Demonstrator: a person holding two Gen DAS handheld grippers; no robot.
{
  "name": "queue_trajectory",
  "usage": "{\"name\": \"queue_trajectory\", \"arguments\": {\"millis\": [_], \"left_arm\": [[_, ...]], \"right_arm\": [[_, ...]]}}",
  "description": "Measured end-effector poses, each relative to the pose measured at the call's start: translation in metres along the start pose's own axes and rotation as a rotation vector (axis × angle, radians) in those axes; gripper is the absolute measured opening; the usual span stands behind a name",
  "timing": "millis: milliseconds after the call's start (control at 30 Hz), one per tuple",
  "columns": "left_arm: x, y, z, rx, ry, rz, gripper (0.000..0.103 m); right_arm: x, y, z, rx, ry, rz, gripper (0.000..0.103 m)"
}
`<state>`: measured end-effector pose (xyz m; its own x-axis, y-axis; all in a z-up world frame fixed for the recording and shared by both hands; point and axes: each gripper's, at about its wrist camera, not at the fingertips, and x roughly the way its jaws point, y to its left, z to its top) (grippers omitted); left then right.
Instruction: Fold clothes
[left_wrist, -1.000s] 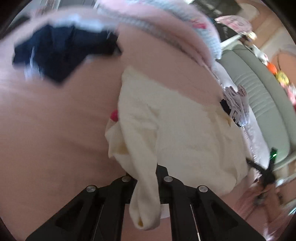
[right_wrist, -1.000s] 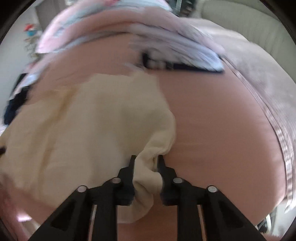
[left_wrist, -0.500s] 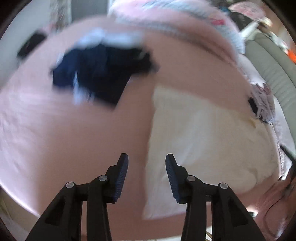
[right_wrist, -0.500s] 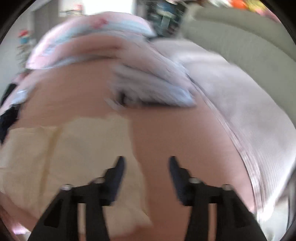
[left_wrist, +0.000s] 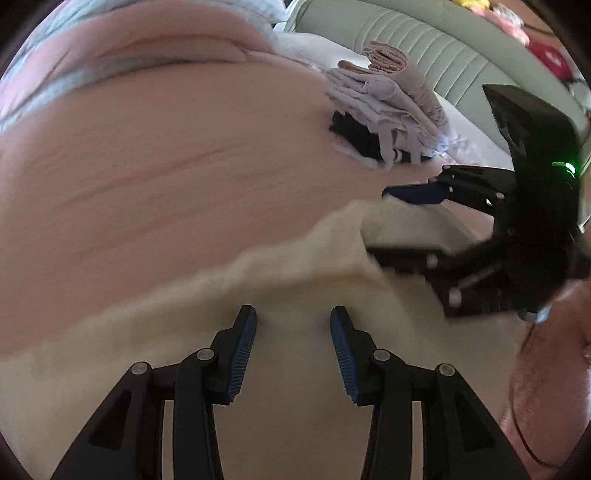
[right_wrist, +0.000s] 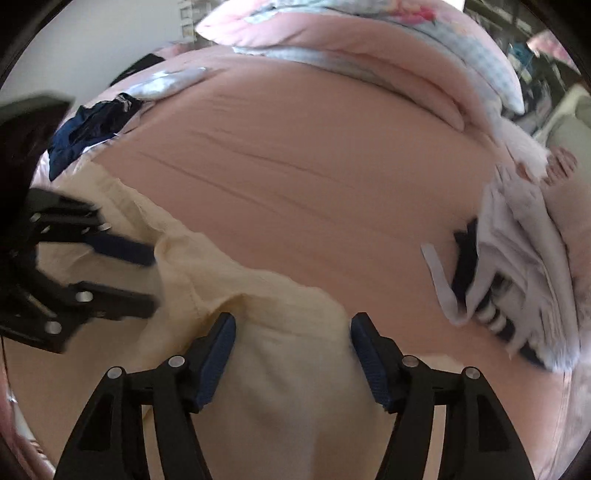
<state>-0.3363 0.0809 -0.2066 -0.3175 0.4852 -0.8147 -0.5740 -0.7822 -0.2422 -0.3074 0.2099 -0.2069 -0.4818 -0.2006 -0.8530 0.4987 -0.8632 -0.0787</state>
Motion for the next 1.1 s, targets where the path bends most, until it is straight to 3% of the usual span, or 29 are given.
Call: {"name": "queue_trajectory", "arguments": {"millis": [67,133,200,233,300,333,400,500,667,700,733,767,800,867,1000,1100], "left_arm": [[0.003,0.004,0.01,-0.018,-0.048,0.048,0.039],[0.007,0.017,0.017,-0.06,-0.089,0.207,0.039],[0.006,0.043,0.016,-0.152,-0.079,0.31,0.038],[-0.001,0.05,0.014,-0.172,-0.09,0.262,0.038],[-0.019,0.059,0.01,-0.184,-0.129,0.083,0.038],[-0.029,0.053,0.009,-0.12,-0.141,0.024,0.038],[-0.041,0.03,0.011,0.087,-0.13,-0.049,0.039],[-0.032,0.005,0.024,0.311,-0.054,-0.094,0.039],[-0.006,-0.004,0.027,0.523,0.099,-0.144,0.038],[-0.005,-0.004,0.022,0.557,0.13,-0.151,0.03],[-0.003,-0.005,0.019,0.581,0.149,-0.154,0.014],[-0.002,-0.006,0.016,0.6,0.161,-0.157,0.012],[-0.004,-0.006,0.015,0.608,0.161,-0.155,0.006],[-0.014,-0.003,0.013,0.58,0.128,-0.149,0.005],[-0.045,0.01,0.012,0.412,0.026,-0.141,0.003],[-0.062,0.016,0.005,0.323,-0.027,-0.079,0.003]], "right_arm": [[0.009,-0.013,-0.003,0.075,-0.025,0.001,0.065],[0.013,-0.028,-0.006,0.135,-0.034,-0.014,0.065],[0.009,-0.047,-0.01,0.173,-0.022,-0.046,0.065],[0.007,-0.057,-0.012,0.192,-0.016,-0.062,0.065],[0.004,-0.076,-0.016,0.23,-0.004,-0.095,0.065],[0.002,-0.085,-0.018,0.249,0.002,-0.111,0.065],[-0.01,-0.08,-0.017,0.208,-0.033,-0.013,0.065],[-0.025,-0.066,-0.013,0.127,-0.097,0.057,0.067],[-0.021,-0.057,-0.01,0.064,-0.088,0.099,0.067],[-0.021,-0.056,-0.01,0.051,-0.086,0.107,0.067],[-0.02,-0.054,-0.009,0.038,-0.084,0.116,0.067],[-0.019,-0.052,-0.009,0.026,-0.082,0.124,0.067],[-0.019,-0.051,-0.008,0.013,-0.08,0.132,0.067],[-0.017,-0.047,-0.007,-0.012,-0.076,0.149,0.067],[-0.014,-0.041,-0.005,-0.063,-0.069,0.182,0.067],[-0.022,-0.032,-0.001,-0.091,-0.106,0.199,0.067]]}}
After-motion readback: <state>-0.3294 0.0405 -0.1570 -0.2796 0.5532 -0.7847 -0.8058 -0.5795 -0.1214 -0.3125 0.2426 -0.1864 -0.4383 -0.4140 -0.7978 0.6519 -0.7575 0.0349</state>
